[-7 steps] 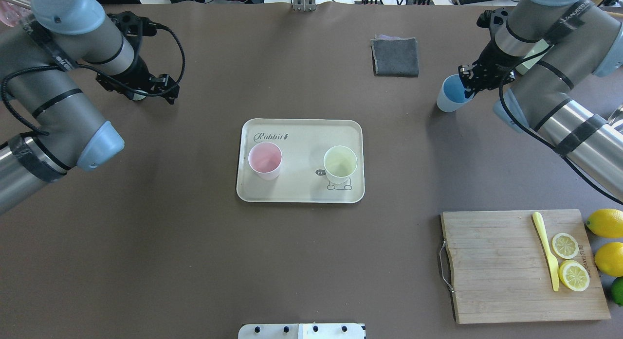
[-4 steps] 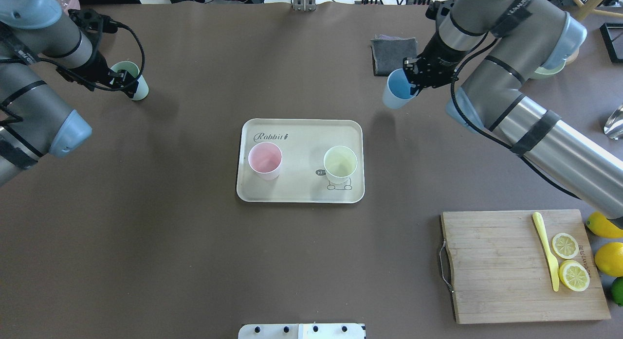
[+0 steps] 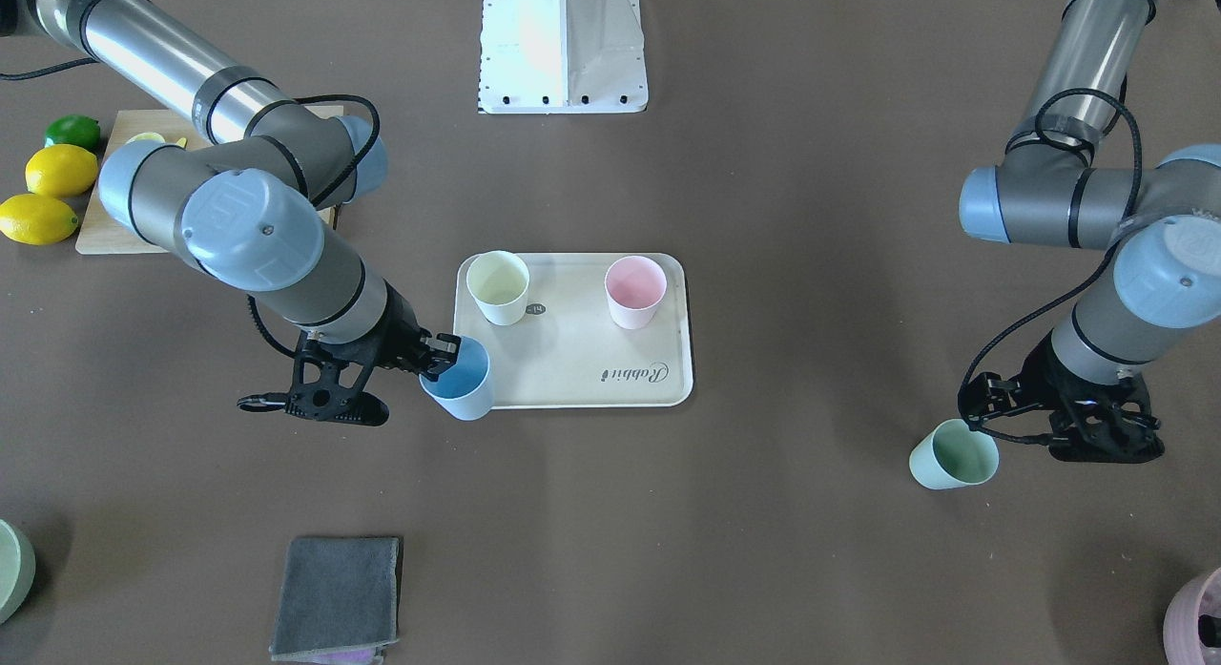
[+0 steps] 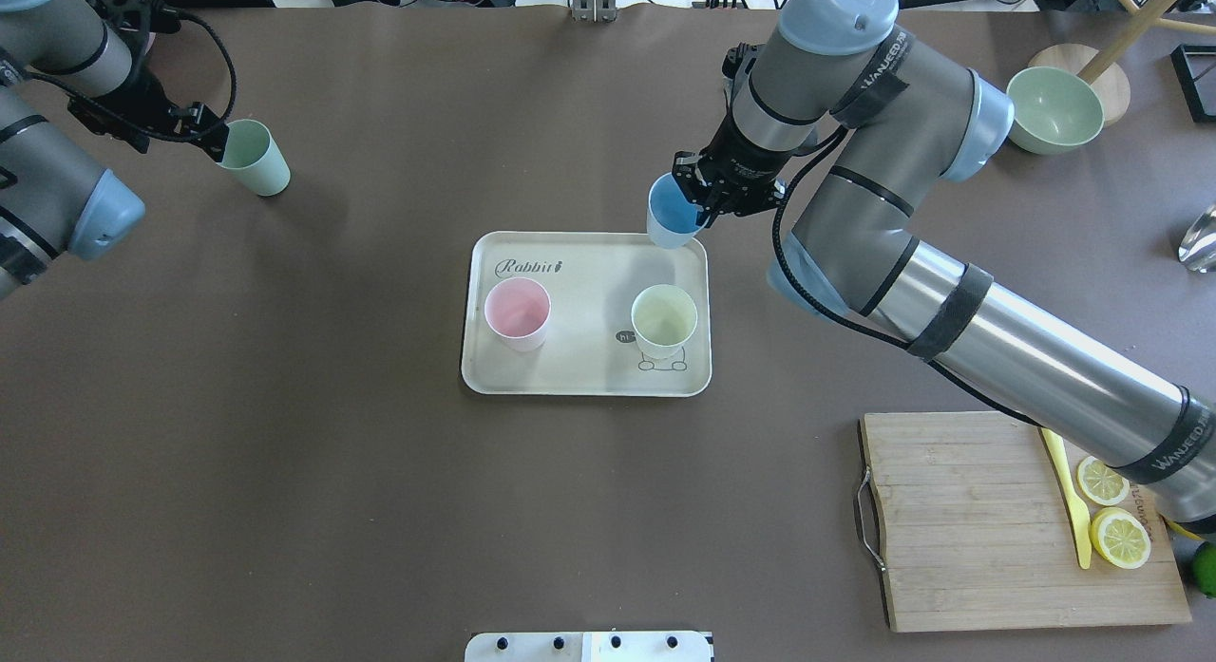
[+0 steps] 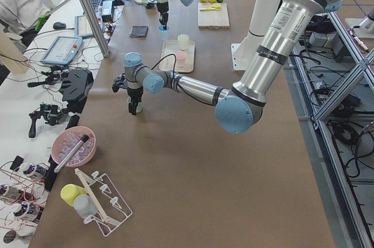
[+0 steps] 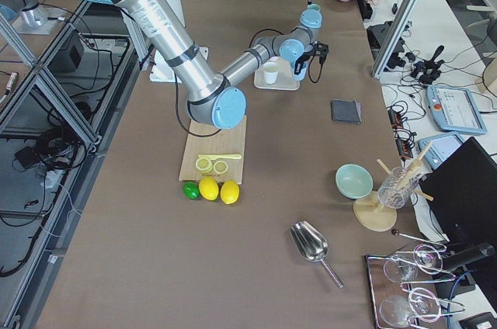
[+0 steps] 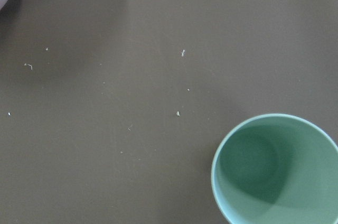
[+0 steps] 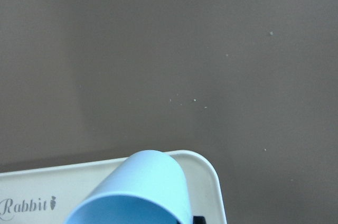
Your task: Place all cups on tray
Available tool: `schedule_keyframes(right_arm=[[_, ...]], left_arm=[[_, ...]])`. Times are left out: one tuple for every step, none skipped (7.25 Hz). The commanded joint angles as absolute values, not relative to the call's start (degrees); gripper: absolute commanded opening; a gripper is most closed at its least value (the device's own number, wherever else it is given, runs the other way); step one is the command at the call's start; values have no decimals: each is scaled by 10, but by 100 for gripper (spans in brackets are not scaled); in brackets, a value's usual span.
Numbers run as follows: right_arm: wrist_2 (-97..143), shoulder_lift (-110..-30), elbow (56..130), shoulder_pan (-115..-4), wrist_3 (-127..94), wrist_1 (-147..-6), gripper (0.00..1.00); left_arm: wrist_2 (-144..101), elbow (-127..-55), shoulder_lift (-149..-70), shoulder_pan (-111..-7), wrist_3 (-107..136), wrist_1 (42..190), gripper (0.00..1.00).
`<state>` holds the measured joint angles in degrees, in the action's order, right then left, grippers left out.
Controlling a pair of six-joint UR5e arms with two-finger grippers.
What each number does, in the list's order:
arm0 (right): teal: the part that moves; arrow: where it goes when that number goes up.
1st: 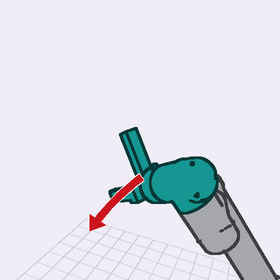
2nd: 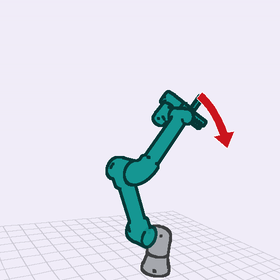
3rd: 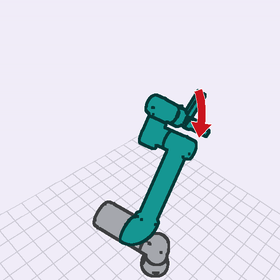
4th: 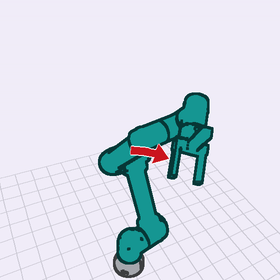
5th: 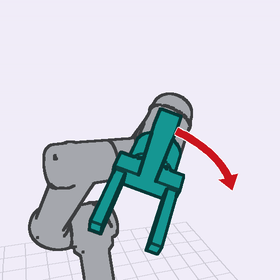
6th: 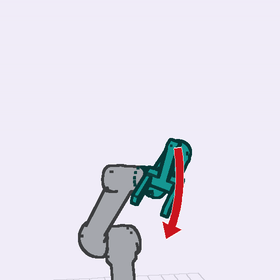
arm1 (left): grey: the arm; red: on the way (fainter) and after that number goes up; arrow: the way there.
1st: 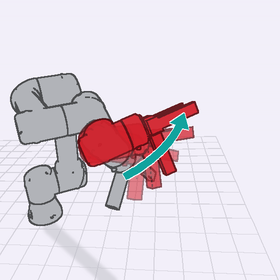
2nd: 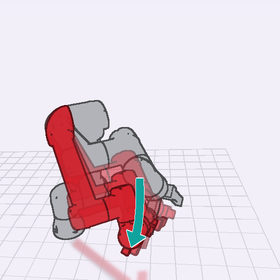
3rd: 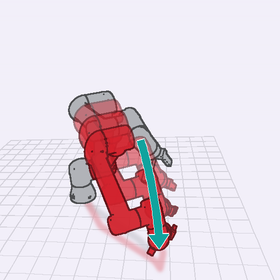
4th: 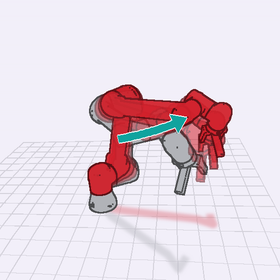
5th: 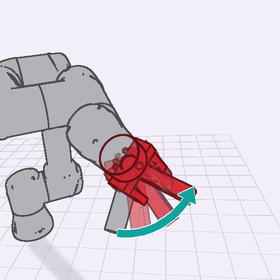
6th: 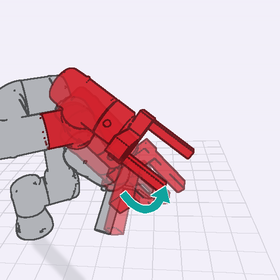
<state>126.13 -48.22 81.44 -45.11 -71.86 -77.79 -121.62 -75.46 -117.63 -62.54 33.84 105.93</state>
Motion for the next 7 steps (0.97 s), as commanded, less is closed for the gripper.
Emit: schedule_keyframes(right_arm=[[1241, -483, 821, -421, -733, -778, 0], [1238, -486, 822, -406, -740, -778, 0], [1228, -493, 817, -390, -735, -775, 0], [1237, -494, 820, -391, -733, -779, 15], [1242, -495, 823, -398, -730, -779, 99], [1268, -499, 841, -421, -730, -782, 100], [1299, -513, 862, -448, -730, -787, 100]], left_arm=[[-1229, -729, -1193, -629, 342, 1065, 98], [-1229, -709, -1206, -627, 364, 1083, 98], [-1229, -693, -1209, -625, 369, 1098, 98], [-1229, -680, -1210, -622, 370, 1109, 85], [-1229, -677, -1210, -610, 386, 1121, 51], [-1233, -677, -1211, -606, 394, 1121, 1], [-1244, -678, -1211, -606, 395, 1121, 0]])
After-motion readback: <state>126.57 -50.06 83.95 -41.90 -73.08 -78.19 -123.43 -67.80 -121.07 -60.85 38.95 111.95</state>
